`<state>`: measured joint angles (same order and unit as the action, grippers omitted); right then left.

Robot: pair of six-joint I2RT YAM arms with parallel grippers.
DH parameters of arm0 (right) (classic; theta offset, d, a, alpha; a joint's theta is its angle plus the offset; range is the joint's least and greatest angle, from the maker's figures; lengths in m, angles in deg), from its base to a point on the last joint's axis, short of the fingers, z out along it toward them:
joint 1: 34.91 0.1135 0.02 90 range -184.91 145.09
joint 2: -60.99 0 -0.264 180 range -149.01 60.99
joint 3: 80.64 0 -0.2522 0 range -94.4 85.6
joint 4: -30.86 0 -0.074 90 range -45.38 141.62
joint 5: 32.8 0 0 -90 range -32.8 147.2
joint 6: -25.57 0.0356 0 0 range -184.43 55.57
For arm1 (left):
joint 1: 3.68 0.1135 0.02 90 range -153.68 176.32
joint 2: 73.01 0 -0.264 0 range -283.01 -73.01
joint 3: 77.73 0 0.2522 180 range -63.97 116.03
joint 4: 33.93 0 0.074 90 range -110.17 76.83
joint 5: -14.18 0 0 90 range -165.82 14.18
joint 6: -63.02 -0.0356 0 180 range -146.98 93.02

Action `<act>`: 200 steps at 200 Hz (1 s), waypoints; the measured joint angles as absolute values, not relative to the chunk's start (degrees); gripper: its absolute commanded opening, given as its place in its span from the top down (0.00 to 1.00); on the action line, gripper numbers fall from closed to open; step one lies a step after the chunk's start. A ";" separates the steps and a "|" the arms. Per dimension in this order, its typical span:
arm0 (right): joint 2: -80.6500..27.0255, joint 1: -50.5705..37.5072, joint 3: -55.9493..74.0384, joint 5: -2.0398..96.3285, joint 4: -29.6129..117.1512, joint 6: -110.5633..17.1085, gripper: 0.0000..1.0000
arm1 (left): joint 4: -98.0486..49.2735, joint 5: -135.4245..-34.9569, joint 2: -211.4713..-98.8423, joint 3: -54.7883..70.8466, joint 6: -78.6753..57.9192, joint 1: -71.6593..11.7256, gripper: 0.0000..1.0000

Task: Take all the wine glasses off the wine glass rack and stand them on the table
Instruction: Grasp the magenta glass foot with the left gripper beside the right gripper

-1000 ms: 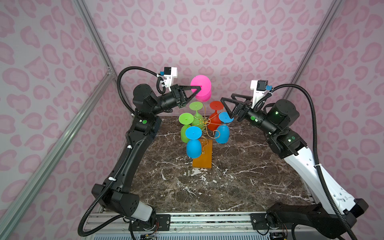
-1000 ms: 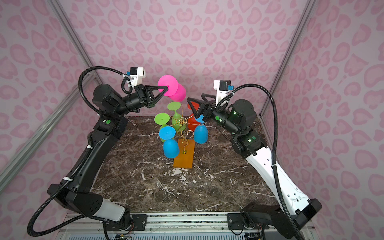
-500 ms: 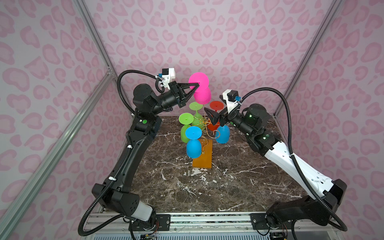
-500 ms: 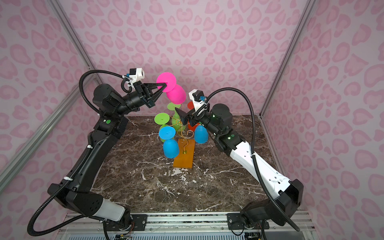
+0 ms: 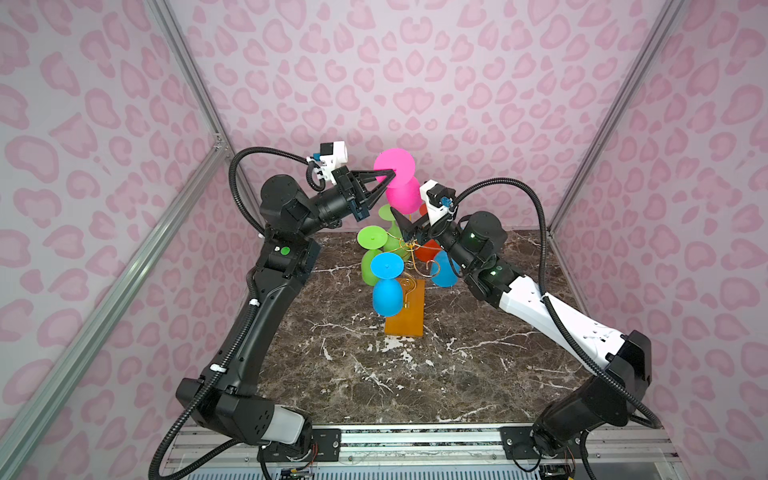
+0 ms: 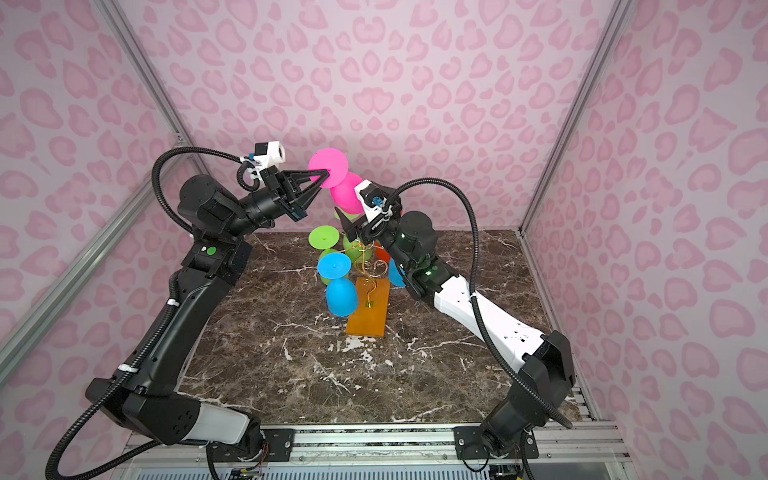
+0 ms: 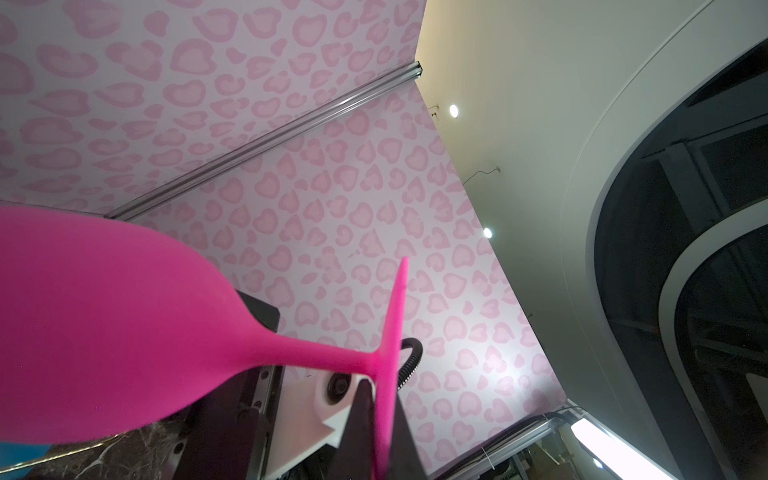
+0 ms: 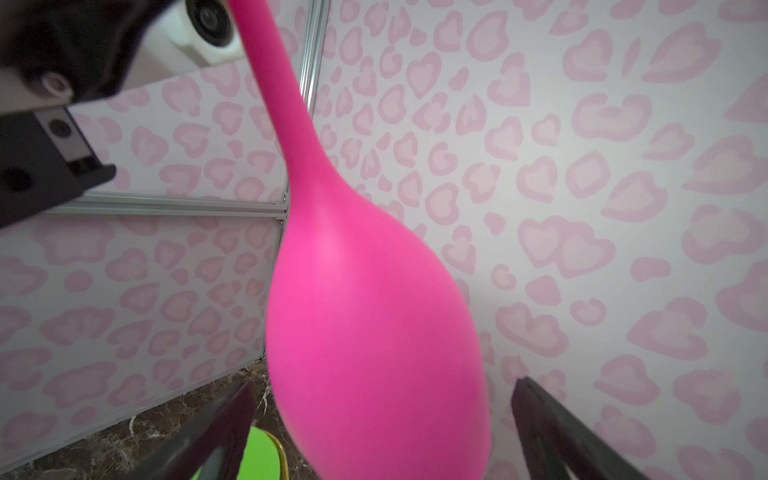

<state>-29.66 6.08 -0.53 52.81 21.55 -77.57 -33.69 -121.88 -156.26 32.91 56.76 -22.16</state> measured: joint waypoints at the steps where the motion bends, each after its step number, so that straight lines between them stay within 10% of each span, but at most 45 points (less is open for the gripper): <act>1: -29.66 6.12 -0.57 52.86 21.51 -77.57 0.02 | -33.69 -121.88 -156.26 32.87 56.89 -22.16 0.97; 200: -34.30 7.08 -5.43 54.13 20.89 -79.37 0.07 | -35.98 -122.56 -155.05 31.40 62.27 -22.16 0.97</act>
